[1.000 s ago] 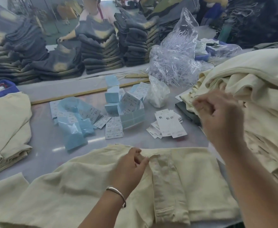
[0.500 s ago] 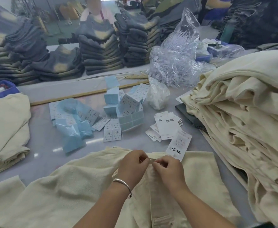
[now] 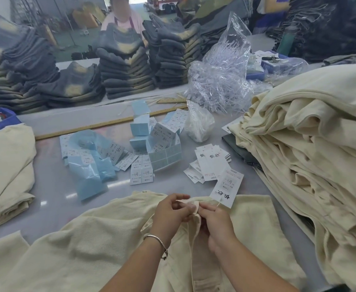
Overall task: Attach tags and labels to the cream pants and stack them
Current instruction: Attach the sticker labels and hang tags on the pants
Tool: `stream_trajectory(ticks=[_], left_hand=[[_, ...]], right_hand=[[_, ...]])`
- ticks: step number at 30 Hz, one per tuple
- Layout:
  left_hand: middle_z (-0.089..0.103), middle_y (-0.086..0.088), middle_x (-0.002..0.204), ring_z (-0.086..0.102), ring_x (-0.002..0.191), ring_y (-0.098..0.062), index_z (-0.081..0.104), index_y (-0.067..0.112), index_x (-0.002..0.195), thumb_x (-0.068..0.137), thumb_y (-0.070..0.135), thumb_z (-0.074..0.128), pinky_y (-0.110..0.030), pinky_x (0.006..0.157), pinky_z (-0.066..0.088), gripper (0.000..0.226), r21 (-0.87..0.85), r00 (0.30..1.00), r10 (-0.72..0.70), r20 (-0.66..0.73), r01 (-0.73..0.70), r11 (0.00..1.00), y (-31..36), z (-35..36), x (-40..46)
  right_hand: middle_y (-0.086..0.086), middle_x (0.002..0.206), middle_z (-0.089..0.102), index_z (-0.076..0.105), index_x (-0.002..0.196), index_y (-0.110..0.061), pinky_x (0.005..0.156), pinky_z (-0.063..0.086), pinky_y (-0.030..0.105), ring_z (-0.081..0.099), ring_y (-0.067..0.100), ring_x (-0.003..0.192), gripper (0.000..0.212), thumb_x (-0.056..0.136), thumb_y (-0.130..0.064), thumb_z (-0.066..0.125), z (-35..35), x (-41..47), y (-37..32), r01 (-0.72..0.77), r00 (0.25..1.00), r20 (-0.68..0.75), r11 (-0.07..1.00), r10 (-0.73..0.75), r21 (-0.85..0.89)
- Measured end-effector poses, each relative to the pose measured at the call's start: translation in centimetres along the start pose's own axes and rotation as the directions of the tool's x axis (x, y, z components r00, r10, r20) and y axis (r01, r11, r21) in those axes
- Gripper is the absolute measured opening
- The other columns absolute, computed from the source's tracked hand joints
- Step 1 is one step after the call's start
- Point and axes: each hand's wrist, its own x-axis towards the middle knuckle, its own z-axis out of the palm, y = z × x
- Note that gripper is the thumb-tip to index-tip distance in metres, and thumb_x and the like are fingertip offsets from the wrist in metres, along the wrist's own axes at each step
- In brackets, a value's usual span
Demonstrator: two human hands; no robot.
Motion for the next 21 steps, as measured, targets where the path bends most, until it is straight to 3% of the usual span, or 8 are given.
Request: stream_trajectory(ticks=[2, 6, 8, 9, 11, 14, 16, 21], left_hand=[[0.07, -0.008, 0.076, 0.065, 0.065, -0.01, 0.074, 0.007, 0.09, 0.078, -0.001, 0.076, -0.018, 0.06, 0.052, 0.014, -0.044, 1.0, -0.025, 0.002, 0.025, 0.999, -0.2, 0.2, 0.1], [0.073, -0.005, 0.07, 0.061, 0.059, -0.004, 0.078, 0.008, 0.08, 0.076, 0.003, 0.078, -0.016, 0.057, 0.048, 0.007, -0.037, 0.997, 0.024, -0.074, -0.027, 0.999, -0.9, 0.3, 0.0], [0.071, 0.0, 0.065, 0.059, 0.056, -0.001, 0.076, 0.008, 0.077, 0.078, 0.002, 0.076, -0.014, 0.055, 0.046, 0.007, 0.015, 0.992, 0.072, -0.106, -0.07, 0.997, -1.1, 0.5, -0.1], [0.069, 0.002, 0.064, 0.058, 0.057, 0.0, 0.074, 0.009, 0.076, 0.079, 0.001, 0.074, -0.013, 0.056, 0.045, 0.008, 0.05, 0.989, 0.098, -0.114, -0.093, 0.994, -1.1, 0.5, -0.1], [0.066, 0.005, 0.066, 0.056, 0.057, 0.001, 0.069, 0.01, 0.077, 0.085, 0.002, 0.068, -0.013, 0.058, 0.046, 0.011, 0.135, 0.98, 0.151, -0.127, -0.133, 0.982, -1.3, 0.6, 0.0], [0.062, 0.009, 0.066, 0.052, 0.057, 0.0, 0.062, 0.013, 0.078, 0.09, 0.005, 0.063, -0.015, 0.059, 0.044, 0.014, 0.222, 0.964, 0.223, -0.144, -0.188, 0.957, -1.3, 0.4, 0.4], [0.064, 0.01, 0.066, 0.055, 0.06, -0.005, 0.061, 0.013, 0.079, 0.091, 0.004, 0.061, -0.018, 0.062, 0.046, 0.015, 0.216, 0.962, 0.246, -0.122, -0.216, 0.952, -1.1, 0.2, 0.7], [0.07, 0.001, 0.076, 0.063, 0.065, -0.013, 0.062, 0.016, 0.079, 0.09, 0.002, 0.061, -0.029, 0.065, 0.052, 0.018, 0.252, 0.945, 0.324, -0.051, -0.302, 0.919, -0.3, 0.3, 0.8]], right_hand=[[0.017, 0.078, 0.07, 0.069, 0.102, 0.004, 0.051, 0.051, 0.023, 0.064, 0.021, 0.061, 0.017, 0.088, 0.005, 0.06, -0.2, 0.0, -0.2, 0.0, 1.0, 0.031, 0.998, 0.001, -0.059], [-0.002, 0.048, 0.061, 0.074, 0.085, -0.001, 0.037, 0.036, 0.013, 0.048, 0.002, 0.035, 0.015, 0.087, 0.004, 0.06, -0.5, -0.1, -0.3, 0.074, 0.994, 0.09, 0.974, -0.056, -0.215], [-0.003, 0.049, 0.06, 0.075, 0.078, -0.005, 0.041, 0.037, 0.014, 0.048, 0.003, 0.038, 0.017, 0.086, 0.003, 0.061, -0.6, -0.2, -0.2, 0.16, 0.984, 0.127, 0.943, -0.127, -0.293], [-0.004, 0.052, 0.061, 0.075, 0.073, -0.008, 0.046, 0.04, 0.017, 0.05, 0.005, 0.043, 0.019, 0.084, 0.001, 0.063, -0.9, 0.0, 0.0, 0.26, 0.964, 0.15, 0.882, -0.218, -0.393], [-0.006, 0.062, 0.066, 0.074, 0.068, -0.014, 0.058, 0.046, 0.024, 0.058, 0.01, 0.056, 0.017, 0.079, -0.003, 0.068, -1.8, 0.5, 0.1, 0.474, 0.864, 0.19, 0.624, -0.466, -0.621], [-0.006, 0.083, 0.068, 0.075, 0.081, -0.017, 0.061, 0.047, 0.028, 0.06, 0.014, 0.066, 0.02, 0.074, 0.001, 0.069, -4.3, 2.3, -1.2, 0.503, 0.672, 0.154, 0.294, -0.725, -0.813], [-0.004, 0.094, 0.066, 0.073, 0.095, -0.016, 0.065, 0.044, 0.029, 0.055, 0.014, 0.072, 0.028, 0.076, 0.004, 0.067, -6.0, 4.4, -3.0, 0.454, 0.671, 0.182, 0.204, -0.719, -0.867], [-0.005, 0.106, 0.064, 0.07, 0.108, -0.018, 0.084, 0.041, 0.025, 0.053, 0.016, 0.105, 0.022, 0.088, -0.016, 0.064, -7.7, 8.5, -4.9, 0.462, 0.806, 0.433, -0.028, -0.404, -0.887]])
